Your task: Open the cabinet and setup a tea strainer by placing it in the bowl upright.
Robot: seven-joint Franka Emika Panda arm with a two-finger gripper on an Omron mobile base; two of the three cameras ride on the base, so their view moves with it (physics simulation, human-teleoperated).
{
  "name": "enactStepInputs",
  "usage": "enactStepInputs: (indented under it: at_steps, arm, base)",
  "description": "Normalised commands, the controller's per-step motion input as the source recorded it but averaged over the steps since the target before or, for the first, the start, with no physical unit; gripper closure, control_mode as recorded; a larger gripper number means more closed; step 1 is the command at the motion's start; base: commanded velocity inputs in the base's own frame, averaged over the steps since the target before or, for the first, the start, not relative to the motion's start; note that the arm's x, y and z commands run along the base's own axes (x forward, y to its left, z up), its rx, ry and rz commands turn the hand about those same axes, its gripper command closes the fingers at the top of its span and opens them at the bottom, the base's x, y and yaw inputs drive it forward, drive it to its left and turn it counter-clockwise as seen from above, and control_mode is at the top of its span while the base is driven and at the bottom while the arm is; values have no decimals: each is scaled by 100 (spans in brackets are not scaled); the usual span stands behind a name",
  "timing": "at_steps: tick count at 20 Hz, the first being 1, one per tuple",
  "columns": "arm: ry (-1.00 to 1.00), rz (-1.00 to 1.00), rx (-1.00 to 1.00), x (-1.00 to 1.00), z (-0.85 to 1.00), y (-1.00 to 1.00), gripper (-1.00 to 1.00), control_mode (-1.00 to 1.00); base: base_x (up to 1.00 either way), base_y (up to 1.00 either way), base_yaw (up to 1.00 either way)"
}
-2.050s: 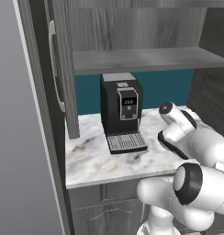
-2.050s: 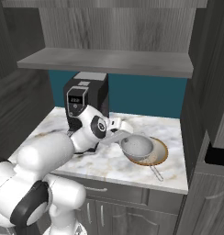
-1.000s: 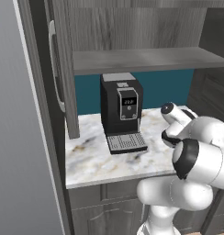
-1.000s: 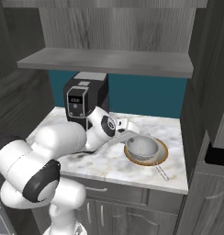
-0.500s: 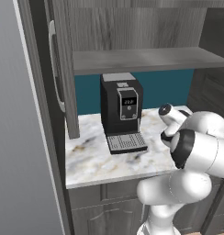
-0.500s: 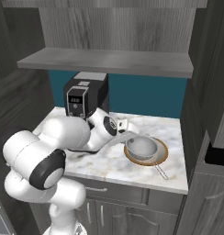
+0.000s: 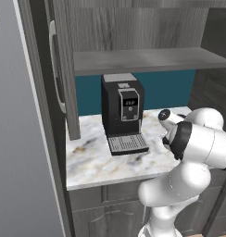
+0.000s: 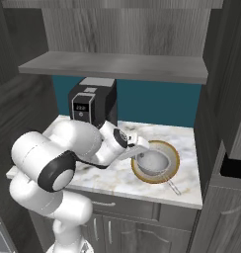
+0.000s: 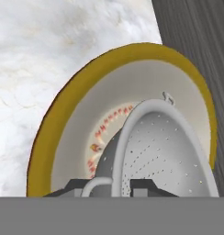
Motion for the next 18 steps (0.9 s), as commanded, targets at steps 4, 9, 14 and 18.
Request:
enactStepInputs:
  at_steps: [4,9,14,18]
  arm:
    - [0,0,0,5,-12,0,100,-100]
    - [0,1,0,2,0,0,100,-100]
    - [0,3,0,8,0,0,100,-100]
    - [0,4,0,10,-1,0,-100,-100]
  base:
    - [0,0,0]
    - [0,0,0]
    - [0,0,0]
    - [0,0,0]
